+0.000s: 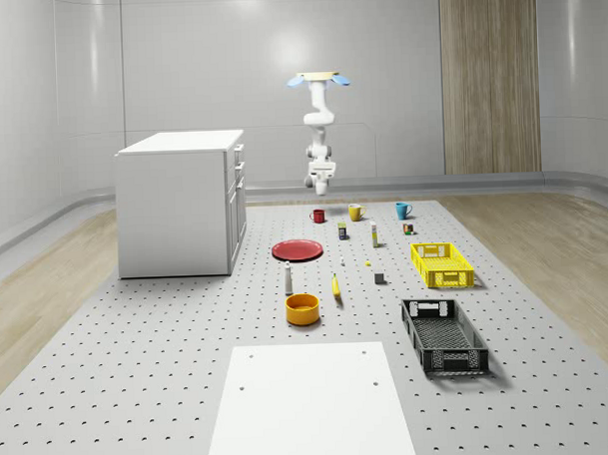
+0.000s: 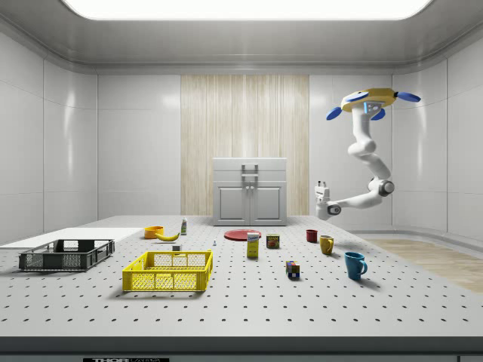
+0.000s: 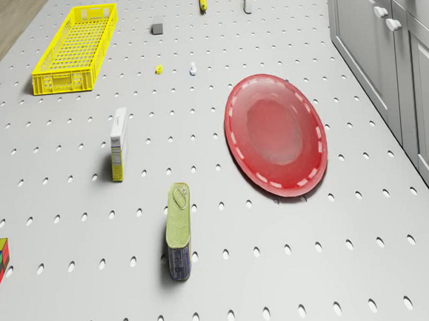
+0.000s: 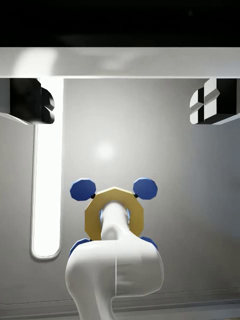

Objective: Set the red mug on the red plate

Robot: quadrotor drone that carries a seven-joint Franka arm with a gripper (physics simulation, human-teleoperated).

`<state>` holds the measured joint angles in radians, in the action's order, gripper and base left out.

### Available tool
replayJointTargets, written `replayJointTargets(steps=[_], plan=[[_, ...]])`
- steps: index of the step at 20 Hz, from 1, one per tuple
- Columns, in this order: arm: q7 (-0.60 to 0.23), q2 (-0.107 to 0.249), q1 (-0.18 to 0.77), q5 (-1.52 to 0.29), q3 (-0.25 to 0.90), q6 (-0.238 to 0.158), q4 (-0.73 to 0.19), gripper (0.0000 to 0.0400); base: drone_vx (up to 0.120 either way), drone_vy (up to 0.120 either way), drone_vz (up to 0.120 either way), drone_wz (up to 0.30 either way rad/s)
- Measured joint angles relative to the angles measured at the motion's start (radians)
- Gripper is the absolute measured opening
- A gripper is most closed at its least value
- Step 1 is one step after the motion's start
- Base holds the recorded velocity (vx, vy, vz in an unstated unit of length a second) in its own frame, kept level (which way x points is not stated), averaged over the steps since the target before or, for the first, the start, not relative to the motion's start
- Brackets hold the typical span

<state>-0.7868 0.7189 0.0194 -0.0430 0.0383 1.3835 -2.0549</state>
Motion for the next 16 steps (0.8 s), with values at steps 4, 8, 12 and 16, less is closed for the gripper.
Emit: replayJointTargets(steps=[4, 8, 12, 16], plan=[[-0.006, 0.003, 0.01, -0.045, 0.032, 0.004, -0.004, 0.04, 0.0, -0.09, 0.0, 0.0], [-0.017, 0.007, 0.029, -0.133, 0.094, 0.008, -0.016, 0.04, 0.0, 0.0, -0.01, 0.0], [-0.041, 0.017, 0.067, -0.3, 0.211, 0.016, -0.051, 0.04, 0.0, 0.0, -0.07, 0.0], [-0.091, 0.042, 0.135, -0.594, 0.408, 0.032, -0.157, 0.04, 0.0, 0.0, -0.12, 0.0]])
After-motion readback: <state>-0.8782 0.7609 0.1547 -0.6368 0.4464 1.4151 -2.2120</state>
